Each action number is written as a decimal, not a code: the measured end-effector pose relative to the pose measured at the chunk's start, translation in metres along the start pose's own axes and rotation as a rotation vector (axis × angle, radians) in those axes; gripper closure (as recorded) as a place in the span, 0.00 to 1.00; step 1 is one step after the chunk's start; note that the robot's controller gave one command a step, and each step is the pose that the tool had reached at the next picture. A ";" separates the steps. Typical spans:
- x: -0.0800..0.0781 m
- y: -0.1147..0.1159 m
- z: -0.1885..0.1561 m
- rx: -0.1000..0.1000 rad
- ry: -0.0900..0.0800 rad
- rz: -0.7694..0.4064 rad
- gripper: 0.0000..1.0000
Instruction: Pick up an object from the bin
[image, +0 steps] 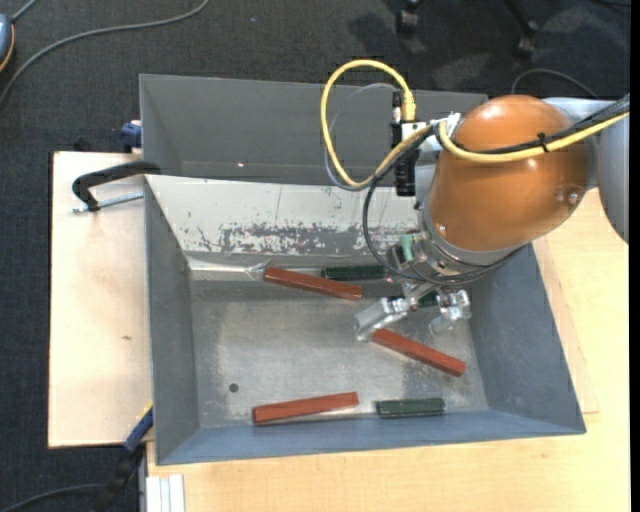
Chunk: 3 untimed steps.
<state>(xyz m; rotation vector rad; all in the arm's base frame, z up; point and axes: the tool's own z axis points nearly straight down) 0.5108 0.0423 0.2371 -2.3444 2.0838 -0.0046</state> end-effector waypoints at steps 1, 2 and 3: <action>-0.015 -0.003 0.169 -0.010 -0.003 -0.329 0.00; 0.088 0.013 0.151 -0.004 0.002 -0.454 0.00; 0.112 -0.007 0.167 -0.004 -0.004 -1.218 0.00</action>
Offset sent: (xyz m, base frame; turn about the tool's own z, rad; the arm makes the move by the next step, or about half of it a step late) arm 0.0032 0.0142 -0.1671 -0.3307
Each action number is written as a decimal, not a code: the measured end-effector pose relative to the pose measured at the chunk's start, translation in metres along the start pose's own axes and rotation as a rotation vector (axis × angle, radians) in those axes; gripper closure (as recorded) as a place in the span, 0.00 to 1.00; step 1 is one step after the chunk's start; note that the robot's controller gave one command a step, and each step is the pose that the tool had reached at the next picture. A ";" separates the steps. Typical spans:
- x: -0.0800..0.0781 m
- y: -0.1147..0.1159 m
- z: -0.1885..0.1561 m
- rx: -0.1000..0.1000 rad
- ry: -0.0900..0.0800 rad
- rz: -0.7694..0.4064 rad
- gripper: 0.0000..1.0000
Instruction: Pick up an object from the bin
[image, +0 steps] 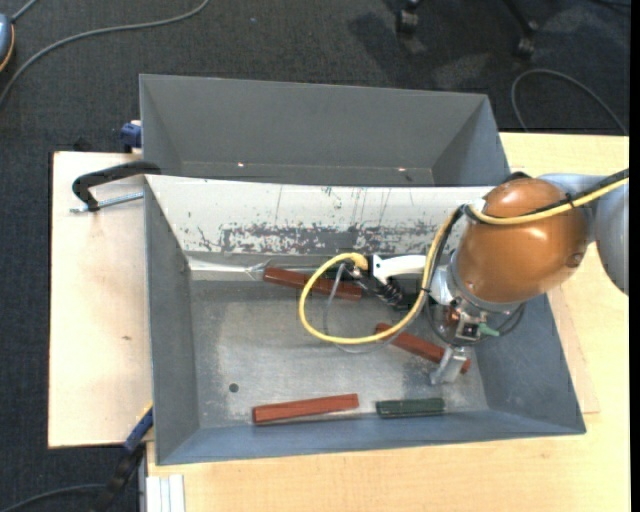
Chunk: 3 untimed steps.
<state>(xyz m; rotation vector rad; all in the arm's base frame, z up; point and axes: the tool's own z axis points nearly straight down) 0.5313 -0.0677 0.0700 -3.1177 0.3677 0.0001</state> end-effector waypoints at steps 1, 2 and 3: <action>0.000 0.000 0.000 -0.001 -0.002 -0.001 1.00; -0.036 -0.050 -0.054 0.000 0.000 0.098 1.00; -0.007 -0.036 -0.177 0.002 0.009 0.128 1.00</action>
Offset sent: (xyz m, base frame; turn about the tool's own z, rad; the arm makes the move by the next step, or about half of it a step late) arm 0.0000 0.0000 0.0000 0.0000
